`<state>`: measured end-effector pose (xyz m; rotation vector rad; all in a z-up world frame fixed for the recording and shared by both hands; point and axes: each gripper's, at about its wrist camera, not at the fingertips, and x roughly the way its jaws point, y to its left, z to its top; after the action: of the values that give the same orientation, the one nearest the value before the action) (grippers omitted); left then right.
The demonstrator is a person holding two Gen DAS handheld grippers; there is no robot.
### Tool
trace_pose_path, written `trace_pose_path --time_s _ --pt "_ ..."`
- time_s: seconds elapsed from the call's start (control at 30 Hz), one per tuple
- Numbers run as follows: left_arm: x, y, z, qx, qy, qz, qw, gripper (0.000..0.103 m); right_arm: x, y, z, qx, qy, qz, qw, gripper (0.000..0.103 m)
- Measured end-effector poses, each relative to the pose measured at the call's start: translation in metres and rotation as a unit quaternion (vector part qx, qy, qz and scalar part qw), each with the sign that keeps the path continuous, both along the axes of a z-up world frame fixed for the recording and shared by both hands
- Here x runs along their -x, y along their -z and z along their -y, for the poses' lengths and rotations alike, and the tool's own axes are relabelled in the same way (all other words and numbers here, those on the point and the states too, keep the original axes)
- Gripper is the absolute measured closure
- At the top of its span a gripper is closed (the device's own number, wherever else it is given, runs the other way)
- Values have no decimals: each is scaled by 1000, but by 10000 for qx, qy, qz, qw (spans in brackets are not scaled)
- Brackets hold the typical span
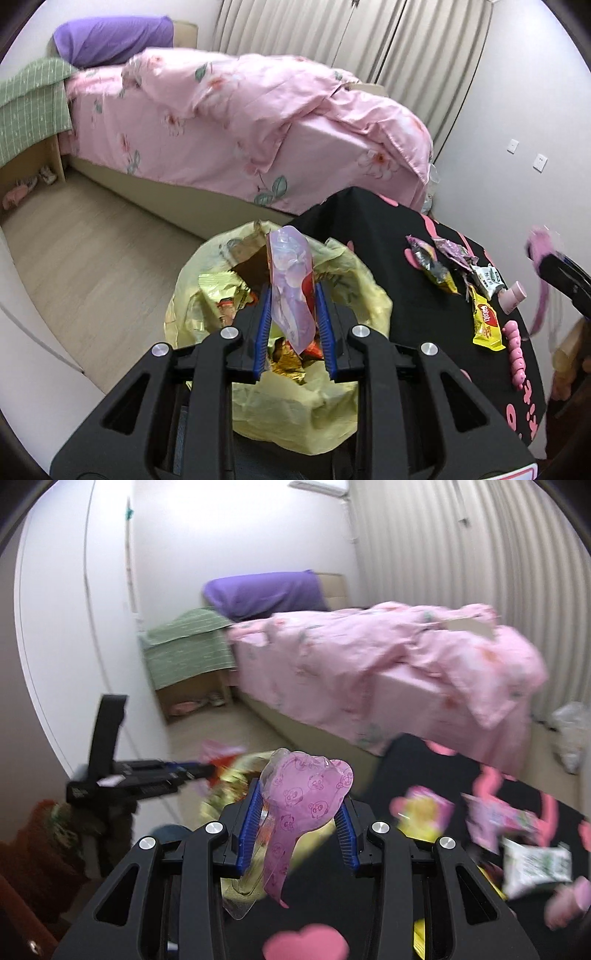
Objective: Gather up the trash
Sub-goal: 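Carry both plastic pieces into the yellow trash bag and open both grippers, then grasp the white SATINE milk carton with the left gripper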
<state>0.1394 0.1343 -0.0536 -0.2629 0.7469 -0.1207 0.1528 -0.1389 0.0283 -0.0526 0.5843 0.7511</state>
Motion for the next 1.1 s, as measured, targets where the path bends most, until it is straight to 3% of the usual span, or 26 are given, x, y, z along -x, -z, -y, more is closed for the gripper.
trace_pose_path --time_s 0.13,0.5,0.63,0.67,0.7,0.83,1.1 --pt "-7 15 -9 220 25 -188 9996 81 -35 21 -42 -5 -395 -213 9990 67" --pt "-28 26 -18 519 -43 -263 9983 79 -92 90 -98 413 -587 -804 9942 66" --pt "-32 30 -21 799 30 -325 9963 51 -103 110 -103 661 -571 -1054 9906 65" --pt "-33 30 -22 868 51 -331 9957 45 -104 113 -105 744 -588 -1114 9893 59" --pt "-33 31 -23 921 46 -344 9951 44 -104 116 -105 856 -588 -1154 9879 53" --pt "-31 27 -30 1019 -173 -302 9942 28 -98 117 -97 1048 -441 -1128 9871 49" --pt "-24 9 -21 891 -202 30 9958 23 -77 86 -29 715 268 -797 9939 48"
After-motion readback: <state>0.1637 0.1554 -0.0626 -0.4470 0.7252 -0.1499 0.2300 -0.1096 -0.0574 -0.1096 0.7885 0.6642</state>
